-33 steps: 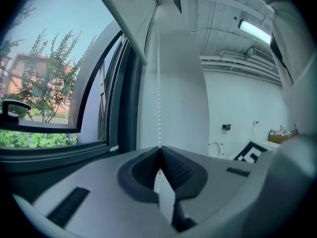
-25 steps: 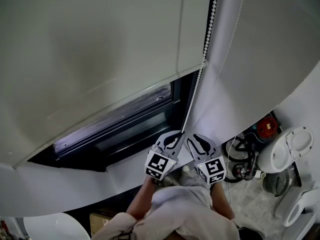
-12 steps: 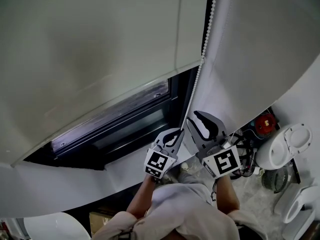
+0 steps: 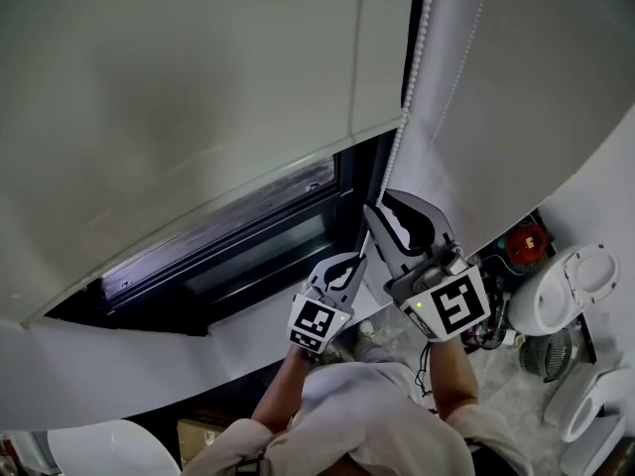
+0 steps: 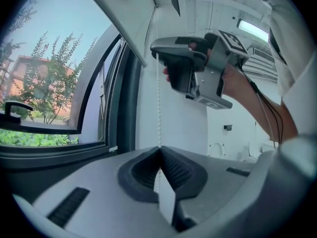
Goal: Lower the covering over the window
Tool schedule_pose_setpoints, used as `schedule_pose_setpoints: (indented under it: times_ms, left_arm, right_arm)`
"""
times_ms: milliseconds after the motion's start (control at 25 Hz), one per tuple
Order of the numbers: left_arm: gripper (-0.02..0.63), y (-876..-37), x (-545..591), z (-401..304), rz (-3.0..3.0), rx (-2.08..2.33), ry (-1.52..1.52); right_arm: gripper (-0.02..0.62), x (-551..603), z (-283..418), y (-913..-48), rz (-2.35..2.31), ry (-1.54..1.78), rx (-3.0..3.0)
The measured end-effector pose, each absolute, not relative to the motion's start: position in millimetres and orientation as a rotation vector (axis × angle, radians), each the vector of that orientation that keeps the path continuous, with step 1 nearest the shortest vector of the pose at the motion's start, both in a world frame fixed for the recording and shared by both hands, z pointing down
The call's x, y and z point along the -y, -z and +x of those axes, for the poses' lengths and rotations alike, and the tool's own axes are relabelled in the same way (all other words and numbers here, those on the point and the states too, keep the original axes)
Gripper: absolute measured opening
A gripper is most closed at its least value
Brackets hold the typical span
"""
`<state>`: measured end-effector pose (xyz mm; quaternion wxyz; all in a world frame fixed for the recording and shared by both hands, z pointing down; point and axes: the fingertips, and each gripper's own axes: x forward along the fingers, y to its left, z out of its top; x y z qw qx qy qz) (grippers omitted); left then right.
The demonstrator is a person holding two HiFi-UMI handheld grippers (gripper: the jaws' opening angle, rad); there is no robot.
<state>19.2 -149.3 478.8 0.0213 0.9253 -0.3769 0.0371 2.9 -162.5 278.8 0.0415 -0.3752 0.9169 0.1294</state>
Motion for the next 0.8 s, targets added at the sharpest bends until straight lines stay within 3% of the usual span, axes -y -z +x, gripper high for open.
schedule_pose_setpoints:
  times_ms: [40, 160, 800]
  left_arm:
    - [0.014, -478.7, 148.8, 19.8, 2.869, 1.168, -0.115]
    - [0.014, -481.8, 146.9, 19.9, 2.879, 1.178, -0.148]
    - [0.014, -575.6, 124.8, 15.4, 2.758, 1.118, -0.354]
  right_arm:
    - [0.029, 162.6, 2.5, -278.5, -1.139, -0.382, -2.803]
    - [0.0, 161.9, 0.9, -283.2, -1.132, -0.344, -2.801]
    - [-0.003, 171.2, -6.2, -381.3, -1.182, -0.091, -2.921]
